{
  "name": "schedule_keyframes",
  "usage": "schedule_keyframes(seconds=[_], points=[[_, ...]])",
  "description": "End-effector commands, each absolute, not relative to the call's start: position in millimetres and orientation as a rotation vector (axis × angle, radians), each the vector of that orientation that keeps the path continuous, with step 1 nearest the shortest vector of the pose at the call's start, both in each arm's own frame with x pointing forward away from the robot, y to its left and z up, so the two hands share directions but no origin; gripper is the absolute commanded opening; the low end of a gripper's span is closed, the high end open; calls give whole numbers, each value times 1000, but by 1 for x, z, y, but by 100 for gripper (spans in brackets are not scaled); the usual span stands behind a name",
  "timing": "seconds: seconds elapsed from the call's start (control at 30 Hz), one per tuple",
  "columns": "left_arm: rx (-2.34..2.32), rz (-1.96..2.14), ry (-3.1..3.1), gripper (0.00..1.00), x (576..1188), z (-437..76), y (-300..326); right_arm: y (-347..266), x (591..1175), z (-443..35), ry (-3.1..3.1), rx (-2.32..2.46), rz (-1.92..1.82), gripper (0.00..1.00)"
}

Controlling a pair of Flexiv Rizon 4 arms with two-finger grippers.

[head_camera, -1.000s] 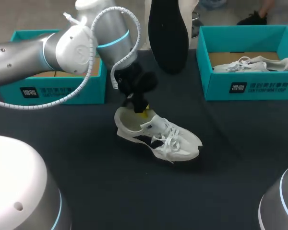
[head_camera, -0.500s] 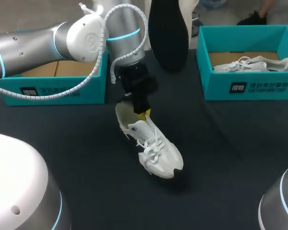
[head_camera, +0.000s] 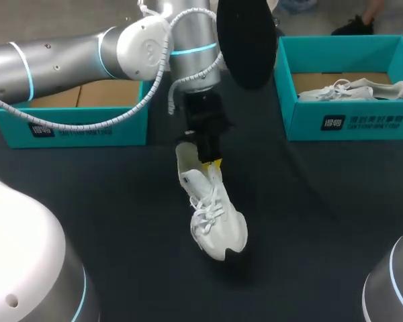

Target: Take the shoe out of the shoebox, open the shoe tongue, remove and reinsert the insole, then place the shoe into the shoebox

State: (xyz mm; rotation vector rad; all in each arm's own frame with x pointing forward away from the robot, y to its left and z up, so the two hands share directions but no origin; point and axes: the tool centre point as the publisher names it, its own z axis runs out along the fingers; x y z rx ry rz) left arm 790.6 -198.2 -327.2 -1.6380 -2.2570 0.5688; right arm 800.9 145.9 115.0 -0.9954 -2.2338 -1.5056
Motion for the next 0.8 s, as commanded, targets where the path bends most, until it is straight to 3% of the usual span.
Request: schedule_keyframes(seconds=[0.03, 0.8], points=[[-1670, 535, -2215, 0, 787, -330, -206, 145, 798, 119, -2236, -1021, -1504, 0], [-1887, 337, -2108, 0, 762, -357, -223, 145, 798, 119, -2227, -1042, -1494, 0]])
